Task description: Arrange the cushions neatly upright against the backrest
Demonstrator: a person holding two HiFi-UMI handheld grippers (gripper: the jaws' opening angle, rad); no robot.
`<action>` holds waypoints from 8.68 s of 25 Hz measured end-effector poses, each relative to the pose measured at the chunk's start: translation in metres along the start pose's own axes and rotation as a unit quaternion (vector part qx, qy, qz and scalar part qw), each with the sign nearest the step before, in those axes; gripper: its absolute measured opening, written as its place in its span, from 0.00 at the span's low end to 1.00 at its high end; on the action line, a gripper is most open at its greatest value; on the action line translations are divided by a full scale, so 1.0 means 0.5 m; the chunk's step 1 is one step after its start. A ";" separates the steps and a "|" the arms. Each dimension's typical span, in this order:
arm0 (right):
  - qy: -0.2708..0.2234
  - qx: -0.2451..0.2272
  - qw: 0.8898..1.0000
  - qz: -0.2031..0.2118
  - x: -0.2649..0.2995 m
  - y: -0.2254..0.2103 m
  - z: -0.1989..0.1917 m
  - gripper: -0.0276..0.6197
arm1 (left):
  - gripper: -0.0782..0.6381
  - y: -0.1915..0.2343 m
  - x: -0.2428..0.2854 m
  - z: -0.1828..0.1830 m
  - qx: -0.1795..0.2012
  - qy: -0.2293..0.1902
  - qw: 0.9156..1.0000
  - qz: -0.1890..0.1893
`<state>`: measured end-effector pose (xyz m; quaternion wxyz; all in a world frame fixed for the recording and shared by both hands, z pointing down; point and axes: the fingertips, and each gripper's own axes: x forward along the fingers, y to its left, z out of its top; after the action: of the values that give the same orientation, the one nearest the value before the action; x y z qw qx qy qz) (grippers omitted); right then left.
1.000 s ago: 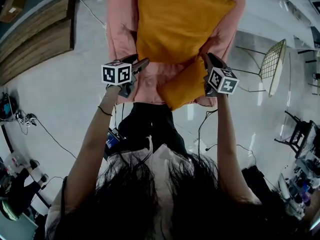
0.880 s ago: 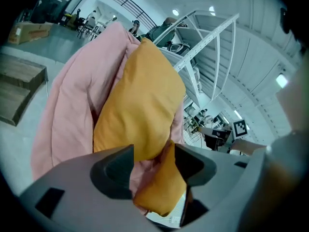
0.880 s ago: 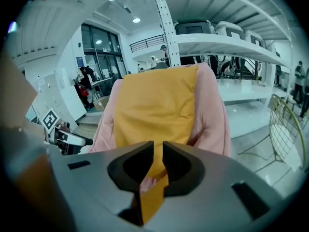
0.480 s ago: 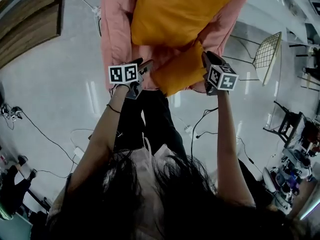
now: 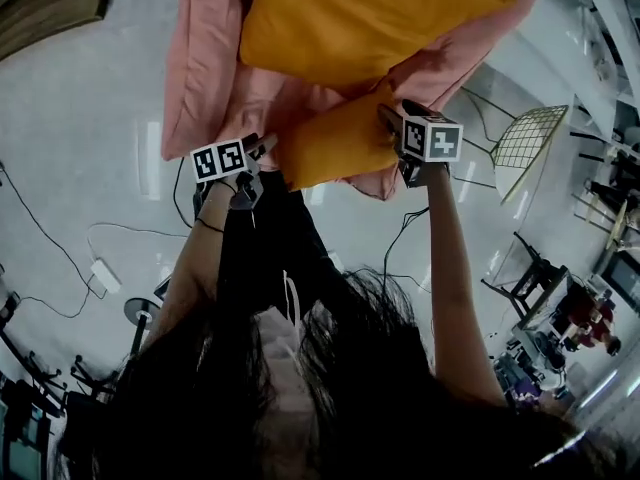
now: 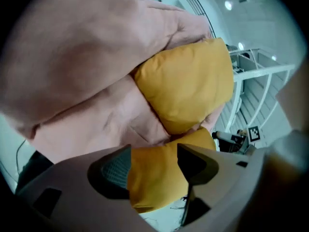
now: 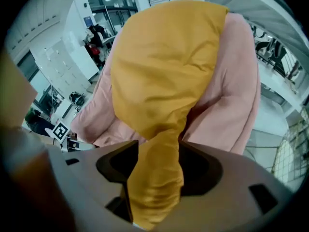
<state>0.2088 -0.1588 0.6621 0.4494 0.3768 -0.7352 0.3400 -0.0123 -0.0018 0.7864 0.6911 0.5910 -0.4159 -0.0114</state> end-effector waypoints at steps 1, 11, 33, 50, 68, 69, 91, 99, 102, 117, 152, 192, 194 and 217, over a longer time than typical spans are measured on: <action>0.015 -0.008 1.000 0.006 0.012 -0.002 -0.002 0.43 | 0.52 0.013 0.001 -0.006 -0.023 -0.014 1.000 -0.001; 0.063 -0.004 0.997 0.054 0.095 -0.010 0.012 0.43 | 0.53 0.062 0.054 -0.077 -0.057 -0.016 0.998 -0.017; 0.066 0.008 0.991 0.119 0.075 0.020 -0.015 0.30 | 0.47 0.044 0.068 -0.126 -0.147 0.014 0.985 -0.086; -0.060 0.115 0.987 0.094 -0.060 0.057 -0.098 0.28 | 0.39 -0.045 -0.085 0.011 0.115 0.082 0.990 0.005; -0.181 0.086 0.980 0.018 -0.017 0.067 -0.075 0.26 | 0.33 -0.158 -0.108 0.242 0.425 0.107 0.894 0.097; -0.187 0.078 0.979 0.013 -0.012 0.061 -0.067 0.26 | 0.33 -0.163 -0.102 0.251 0.433 0.102 0.890 0.104; -0.058 -0.086 0.994 -0.015 0.182 0.022 -0.100 0.26 | 0.34 -0.030 0.044 0.253 0.459 0.181 0.855 0.162; -0.057 -0.090 0.994 -0.012 0.192 0.023 -0.104 0.26 | 0.34 -0.021 0.049 0.249 0.458 0.192 0.853 0.160; -0.051 -0.093 0.994 -0.009 0.188 0.021 -0.107 0.26 | 0.34 -0.022 0.048 0.248 0.461 0.192 0.852 0.157; -0.008 -0.033 0.999 -0.016 0.102 0.020 -0.136 0.36 | 0.34 -0.023 -0.043 0.203 0.354 0.180 0.895 0.201; -0.251 -0.003 0.962 0.110 -0.331 0.198 0.012 0.36 | 0.34 -0.631 -0.314 0.138 0.294 -0.148 0.942 -0.062; -0.318 0.045 0.940 0.112 -0.543 0.666 -0.270 0.34 | 0.33 -0.493 -0.722 -0.255 0.403 -0.132 0.898 -0.119; -0.321 0.048 0.940 0.107 -0.556 0.669 -0.295 0.34 | 0.33 -0.493 -0.721 -0.277 0.405 -0.123 0.898 -0.123; -0.356 0.022 0.924 0.134 -0.719 0.592 -0.469 0.30 | 0.30 -0.607 -0.694 -0.531 0.439 -0.155 0.880 -0.097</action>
<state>0.1616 0.2707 0.3703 0.0994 0.3808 -0.8828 0.2565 0.0616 0.2969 0.3524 0.2829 0.8619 -0.4205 0.0140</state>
